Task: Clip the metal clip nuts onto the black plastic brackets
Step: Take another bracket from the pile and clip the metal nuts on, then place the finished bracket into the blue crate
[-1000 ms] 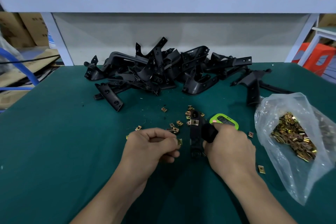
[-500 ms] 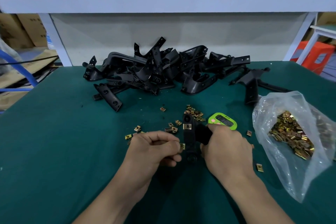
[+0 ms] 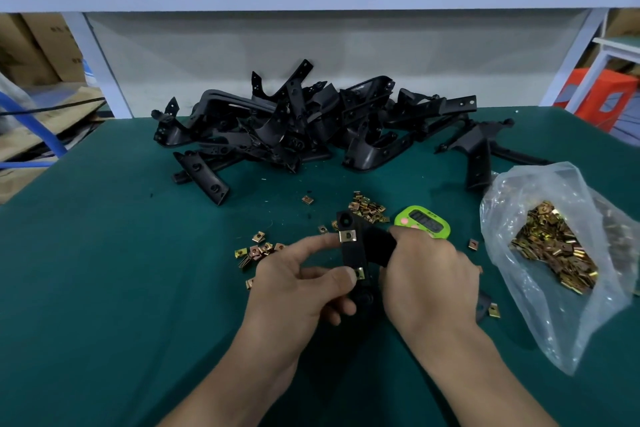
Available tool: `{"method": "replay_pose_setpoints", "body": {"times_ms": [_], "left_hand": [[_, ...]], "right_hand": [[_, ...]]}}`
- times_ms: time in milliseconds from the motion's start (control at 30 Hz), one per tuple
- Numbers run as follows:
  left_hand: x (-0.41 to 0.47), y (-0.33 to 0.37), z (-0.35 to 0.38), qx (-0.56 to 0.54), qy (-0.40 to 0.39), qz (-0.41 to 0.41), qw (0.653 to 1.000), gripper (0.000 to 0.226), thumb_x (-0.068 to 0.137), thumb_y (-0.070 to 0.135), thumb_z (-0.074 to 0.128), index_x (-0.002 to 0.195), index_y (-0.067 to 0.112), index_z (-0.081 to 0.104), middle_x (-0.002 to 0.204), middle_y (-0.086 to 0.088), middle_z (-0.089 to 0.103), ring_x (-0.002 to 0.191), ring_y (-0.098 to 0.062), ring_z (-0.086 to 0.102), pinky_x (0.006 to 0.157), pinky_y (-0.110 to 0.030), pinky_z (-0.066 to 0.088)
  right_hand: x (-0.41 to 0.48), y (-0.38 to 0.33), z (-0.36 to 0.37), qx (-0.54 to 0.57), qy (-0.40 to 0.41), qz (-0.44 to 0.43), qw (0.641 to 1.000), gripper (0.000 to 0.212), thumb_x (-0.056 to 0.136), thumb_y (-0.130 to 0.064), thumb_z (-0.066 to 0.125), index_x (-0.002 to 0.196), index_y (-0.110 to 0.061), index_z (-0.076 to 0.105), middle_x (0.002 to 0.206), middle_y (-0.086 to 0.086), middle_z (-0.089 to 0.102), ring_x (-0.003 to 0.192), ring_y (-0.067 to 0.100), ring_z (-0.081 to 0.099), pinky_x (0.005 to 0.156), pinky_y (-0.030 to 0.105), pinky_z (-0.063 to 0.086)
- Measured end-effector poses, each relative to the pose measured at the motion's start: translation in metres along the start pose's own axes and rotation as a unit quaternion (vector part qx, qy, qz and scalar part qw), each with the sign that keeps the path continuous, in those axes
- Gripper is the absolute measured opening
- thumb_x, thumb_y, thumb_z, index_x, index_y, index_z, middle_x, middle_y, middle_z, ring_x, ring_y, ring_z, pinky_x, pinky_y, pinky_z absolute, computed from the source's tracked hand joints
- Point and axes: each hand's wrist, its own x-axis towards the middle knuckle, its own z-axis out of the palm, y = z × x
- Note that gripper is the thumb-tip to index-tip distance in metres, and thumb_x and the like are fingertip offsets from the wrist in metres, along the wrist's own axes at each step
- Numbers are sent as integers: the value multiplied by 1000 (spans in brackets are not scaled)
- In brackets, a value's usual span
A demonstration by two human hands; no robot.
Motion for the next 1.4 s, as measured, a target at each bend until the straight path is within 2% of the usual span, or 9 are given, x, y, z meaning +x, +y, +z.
{"method": "replay_pose_setpoints", "body": {"times_ms": [100, 267, 533, 700, 800, 933, 1133, 1300, 1400], "left_hand": [[-1, -1, 2, 104, 4, 20, 994, 34, 91, 11, 73, 114, 35, 68, 69, -3, 75, 53, -14, 65, 47, -21, 47], [-14, -12, 17, 349, 50, 132, 927, 20, 82, 58, 65, 79, 39, 71, 69, 25, 69, 61, -1, 65, 52, -19, 50], [-2, -18, 10, 391, 98, 178, 897, 49, 78, 67, 49, 62, 22, 63, 53, 13, 60, 51, -12, 56, 47, -23, 40], [4, -23, 5, 430, 119, 182, 876, 30, 87, 49, 62, 67, 27, 58, 63, 17, 62, 61, -10, 57, 54, -28, 38], [8, -25, 3, 378, 112, 190, 899, 2, 87, 36, 66, 89, 35, 67, 71, 21, 67, 63, -4, 59, 58, -23, 44], [9, -24, 2, 313, 92, 219, 919, 24, 91, 28, 71, 113, 37, 70, 88, 28, 73, 77, 6, 65, 69, -14, 48], [5, -8, 13, 242, 68, 237, 938, 16, 97, 21, 66, 104, 35, 71, 79, 23, 69, 73, 1, 63, 66, -17, 47], [-15, 6, 47, 167, 59, 234, 956, 19, 98, 22, 58, 81, 16, 61, 58, 4, 54, 52, -10, 47, 49, -21, 39], [-34, 7, 79, 151, 20, 212, 965, 23, 94, 28, 61, 79, 11, 61, 54, 2, 53, 48, -11, 48, 46, -22, 39]], "right_hand": [[0, 3, 1, 15, -24, 27, 999, 14, 85, -20, 62, 96, -30, 62, 79, -7, 59, 83, 32, 68, 61, 32, 31], [1, 5, 3, 56, -52, 42, 996, 26, 83, -18, 64, 106, -31, 66, 83, -7, 56, 92, 36, 67, 66, 33, 33], [-6, 1, 8, 117, -32, 8, 993, 16, 85, -38, 67, 96, -28, 58, 85, 1, 67, 86, 36, 68, 65, 33, 37], [-12, -1, 3, 155, 29, -14, 987, 26, 83, -45, 67, 106, -35, 58, 80, -4, 69, 78, 34, 66, 62, 34, 33], [-18, 0, -4, 166, 45, -52, 984, 37, 85, -31, 67, 118, -40, 54, 79, -7, 68, 74, 33, 66, 61, 33, 33], [-30, 4, -14, 153, 26, -80, 985, 45, 87, -23, 65, 126, -38, 49, 84, -5, 70, 79, 32, 67, 63, 36, 42], [-63, 28, -40, 231, -31, -47, 971, 54, 88, -21, 66, 131, -46, 44, 81, -6, 64, 75, 22, 62, 66, 38, 53], [-91, 64, -71, 347, -37, 1, 937, 51, 88, -18, 66, 124, -52, 54, 70, -8, 68, 60, 5, 61, 47, 13, 42], [-109, 91, -93, 420, -31, 66, 905, 48, 86, -17, 67, 120, -51, 60, 72, -10, 75, 62, 8, 71, 61, 27, 58]]}}
